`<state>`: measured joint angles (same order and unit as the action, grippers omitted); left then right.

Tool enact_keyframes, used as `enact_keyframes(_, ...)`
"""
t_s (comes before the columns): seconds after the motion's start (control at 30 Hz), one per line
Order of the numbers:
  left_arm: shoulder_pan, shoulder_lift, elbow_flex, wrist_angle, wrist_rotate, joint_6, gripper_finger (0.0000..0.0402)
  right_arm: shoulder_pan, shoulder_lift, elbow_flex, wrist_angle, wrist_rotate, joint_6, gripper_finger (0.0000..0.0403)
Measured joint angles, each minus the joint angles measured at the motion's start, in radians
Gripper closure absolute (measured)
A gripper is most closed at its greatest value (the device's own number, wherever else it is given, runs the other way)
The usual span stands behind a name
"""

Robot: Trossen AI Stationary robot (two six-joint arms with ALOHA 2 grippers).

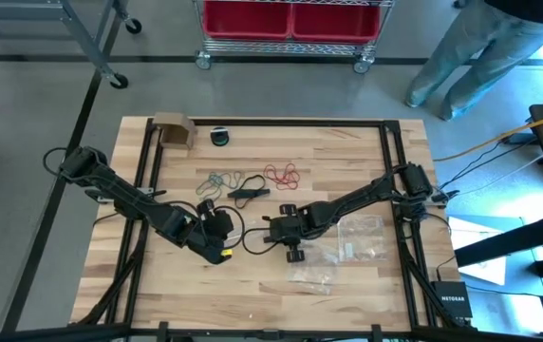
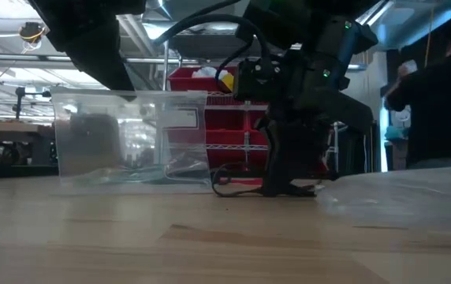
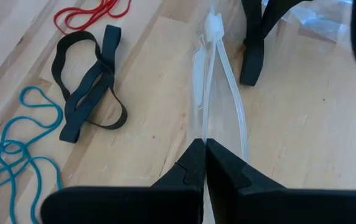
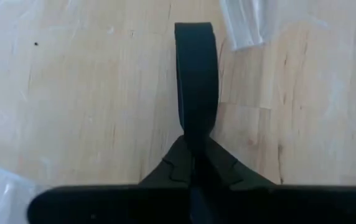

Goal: Sort rubber bands
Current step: Put the black rubber band into the transparent zip bag

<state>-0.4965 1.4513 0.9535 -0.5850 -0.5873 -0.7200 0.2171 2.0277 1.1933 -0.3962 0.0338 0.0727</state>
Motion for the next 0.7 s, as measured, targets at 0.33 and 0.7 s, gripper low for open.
enact_keyframes(0.33, 0.000, 0.000, 0.000, 0.003, 0.000, -0.011, 0.0401, 0.000, -0.180, -0.002, -0.013, 0.044, 0.010, 0.0401)
enact_keyframes(0.7, 0.000, 0.000, 0.000, 0.064, -0.001, -0.032, 0.0402, 0.013, -0.362, 0.002, 0.341, 0.057, -0.036, 0.0402)
